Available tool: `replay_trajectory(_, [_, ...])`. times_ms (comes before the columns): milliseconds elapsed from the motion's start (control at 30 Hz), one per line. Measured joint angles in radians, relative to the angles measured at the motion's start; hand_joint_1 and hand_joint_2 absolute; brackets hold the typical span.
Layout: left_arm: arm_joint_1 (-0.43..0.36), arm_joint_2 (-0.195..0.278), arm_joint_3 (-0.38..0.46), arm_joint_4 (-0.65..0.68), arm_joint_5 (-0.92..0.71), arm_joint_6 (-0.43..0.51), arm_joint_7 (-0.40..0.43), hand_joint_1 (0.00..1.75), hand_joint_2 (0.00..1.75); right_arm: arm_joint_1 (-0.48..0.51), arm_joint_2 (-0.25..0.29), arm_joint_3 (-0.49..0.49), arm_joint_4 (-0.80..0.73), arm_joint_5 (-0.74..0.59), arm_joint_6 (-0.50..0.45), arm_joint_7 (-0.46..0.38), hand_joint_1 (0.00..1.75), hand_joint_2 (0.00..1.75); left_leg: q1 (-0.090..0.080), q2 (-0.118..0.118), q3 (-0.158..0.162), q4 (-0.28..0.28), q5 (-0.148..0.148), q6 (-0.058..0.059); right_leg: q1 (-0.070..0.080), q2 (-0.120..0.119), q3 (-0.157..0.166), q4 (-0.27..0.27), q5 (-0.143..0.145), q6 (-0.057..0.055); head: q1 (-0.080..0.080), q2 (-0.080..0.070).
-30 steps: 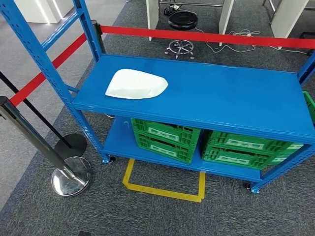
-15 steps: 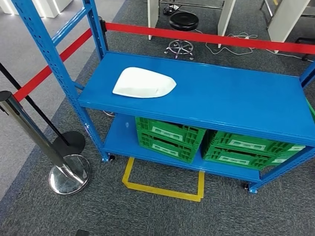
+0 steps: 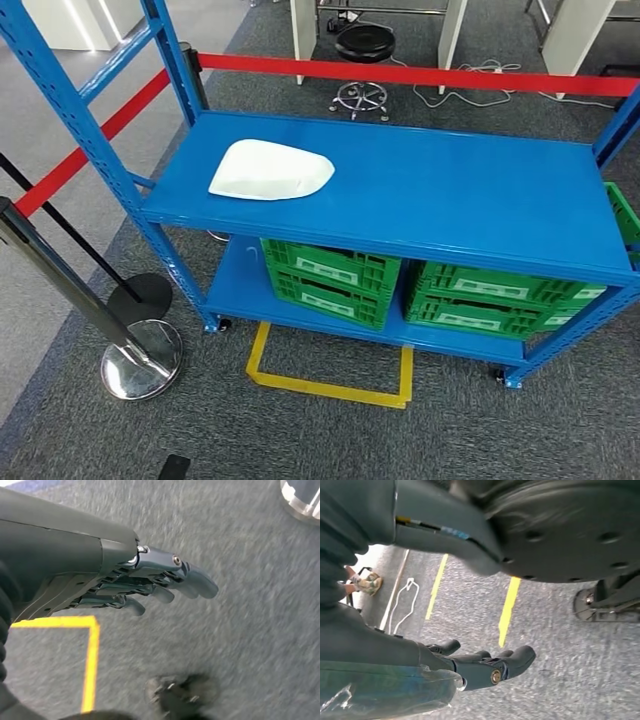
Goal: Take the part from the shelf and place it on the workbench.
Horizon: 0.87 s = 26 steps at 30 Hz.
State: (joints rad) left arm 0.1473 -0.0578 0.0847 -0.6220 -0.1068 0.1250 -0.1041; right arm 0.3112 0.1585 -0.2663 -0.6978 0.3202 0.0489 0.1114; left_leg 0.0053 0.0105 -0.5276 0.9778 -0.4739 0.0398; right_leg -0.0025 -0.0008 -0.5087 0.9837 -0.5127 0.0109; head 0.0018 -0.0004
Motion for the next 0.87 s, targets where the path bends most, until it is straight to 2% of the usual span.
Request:
replay_trajectory(100, [0.002, 0.011, -0.013, 0.038, 0.025, -0.028, 0.024, 0.0, 0.0, -0.034, -0.033, 0.049, 0.056, -0.075, -0.011, -0.025, 0.0, 1.75, 0.004, 0.0, 0.0, -0.001, 0.005, -0.007, 0.005, -0.001, -0.001, 0.001, -0.001, -0.004, -0.001, 0.0])
replay_trajectory(167, [0.003, 0.018, -0.022, 0.062, 0.04, -0.045, 0.038, 0.0, 0.0, -0.055, -0.053, 0.08, 0.09, -0.12, -0.018, -0.04, 0.0, 0.87, 0.006, 0.0, 0.0, -0.002, 0.008, -0.02, 0.007, -0.001, -0.001, 0.002, -0.001, -0.007, 0.0, 0.0])
replay_trajectory(233, [0.004, 0.023, -0.029, 0.087, 0.055, -0.061, 0.052, 0.0, 0.0, -0.077, -0.072, 0.111, 0.124, -0.163, -0.024, -0.055, 0.0, 0.0, 0.008, 0.0, 0.0, -0.003, 0.009, -0.038, 0.009, -0.001, -0.001, 0.003, -0.002, -0.008, 0.0, 0.0])
replay_trajectory(300, [0.005, 0.028, -0.037, 0.111, 0.07, -0.078, 0.066, 0.0, 0.0, -0.097, -0.089, 0.14, 0.157, -0.207, -0.031, -0.071, 0.0, 0.0, 0.01, 0.0, 0.0, -0.003, 0.008, -0.052, 0.009, 0.0, -0.001, 0.004, -0.002, -0.009, 0.0, 0.0])
replay_trajectory(433, [0.005, 0.037, -0.049, 0.147, 0.097, -0.109, 0.091, 0.0, 0.0, -0.127, -0.117, 0.187, 0.208, -0.288, -0.044, -0.098, 0.0, 0.0, 0.01, 0.0, -0.001, -0.003, 0.005, -0.06, 0.008, 0.0, -0.009, 0.004, -0.003, -0.009, 0.0, 0.0])
replay_trajectory(867, [0.005, 0.049, -0.063, 0.184, 0.106, -0.118, 0.102, 0.0, 0.0, -0.152, -0.141, 0.232, 0.26, -0.318, -0.049, -0.109, 0.0, 0.0, 0.002, 0.0, -0.002, 0.0, 0.002, -0.059, 0.001, -0.001, -0.011, 0.004, -0.003, -0.007, 0.0, 0.0])
